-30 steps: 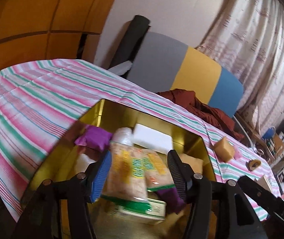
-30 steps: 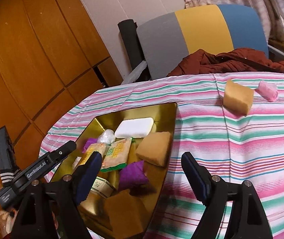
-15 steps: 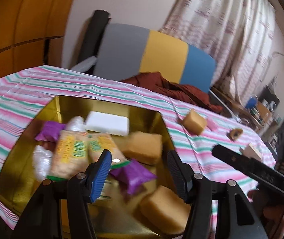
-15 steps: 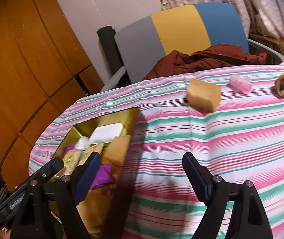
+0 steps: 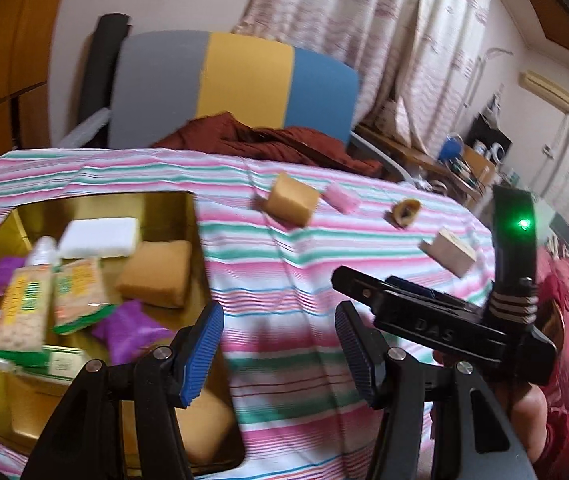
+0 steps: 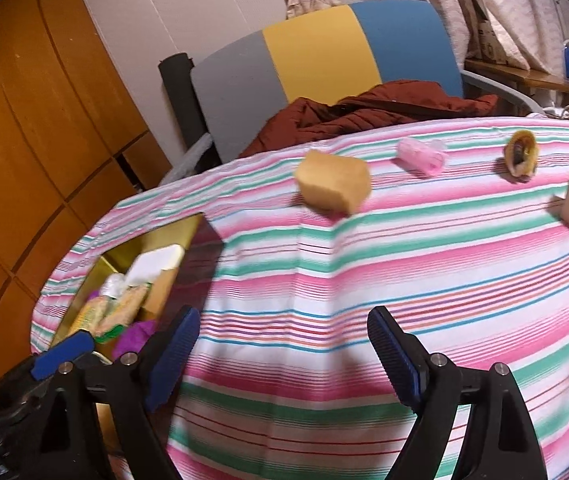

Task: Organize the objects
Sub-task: 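Move both tools back toward the remaining items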

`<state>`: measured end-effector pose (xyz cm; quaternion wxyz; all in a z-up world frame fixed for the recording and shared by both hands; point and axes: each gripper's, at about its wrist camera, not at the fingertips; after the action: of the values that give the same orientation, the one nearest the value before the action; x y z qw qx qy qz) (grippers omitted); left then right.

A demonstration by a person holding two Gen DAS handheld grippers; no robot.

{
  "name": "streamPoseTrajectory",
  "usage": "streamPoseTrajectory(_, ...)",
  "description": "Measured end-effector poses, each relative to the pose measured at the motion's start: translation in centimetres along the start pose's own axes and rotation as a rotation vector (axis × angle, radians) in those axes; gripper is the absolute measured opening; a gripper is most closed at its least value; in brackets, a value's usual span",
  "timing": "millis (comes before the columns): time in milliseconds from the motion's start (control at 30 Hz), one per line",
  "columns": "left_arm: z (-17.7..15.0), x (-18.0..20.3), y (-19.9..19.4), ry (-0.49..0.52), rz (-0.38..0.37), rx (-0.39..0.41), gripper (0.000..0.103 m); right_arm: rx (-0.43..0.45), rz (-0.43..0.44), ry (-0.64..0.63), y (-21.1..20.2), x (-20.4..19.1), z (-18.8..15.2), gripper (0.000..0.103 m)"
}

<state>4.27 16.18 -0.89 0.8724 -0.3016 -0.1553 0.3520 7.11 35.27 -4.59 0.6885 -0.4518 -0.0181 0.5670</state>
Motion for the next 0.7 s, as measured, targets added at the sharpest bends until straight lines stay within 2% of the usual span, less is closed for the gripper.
streamPoseTrajectory(133, 0.5, 2.2, 2.2, 0.043, -0.062, -0.080, 0.059, 0.002, -0.043, 0.004, -0.2, 2.6, 0.6, 0.087)
streamPoseTrajectory(267, 0.8, 4.3, 3.3, 0.093, -0.103, -0.104, 0.059, 0.026, -0.095, -0.011, -0.8, 5.3, 1.9, 0.087)
streamPoseTrajectory(500, 0.5, 6.3, 5.6, 0.112, -0.141, -0.151, 0.059, 0.120, -0.228, 0.016, -3.2, 11.7, 5.8, 0.091)
streamPoseTrajectory(700, 0.1, 7.3, 6.8, 0.124, -0.150, -0.189, 0.059, 0.226, -0.327, 0.035, -5.8, 17.3, 10.5, 0.096)
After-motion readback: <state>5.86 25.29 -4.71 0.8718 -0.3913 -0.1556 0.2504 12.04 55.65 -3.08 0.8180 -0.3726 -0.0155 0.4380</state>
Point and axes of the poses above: each gripper's, at about its wrist camera, not at the fingertips, and y roughly the way its jaws point, x to its right, z to its top, and after that the axes turned 14 degrees about y, right-handed
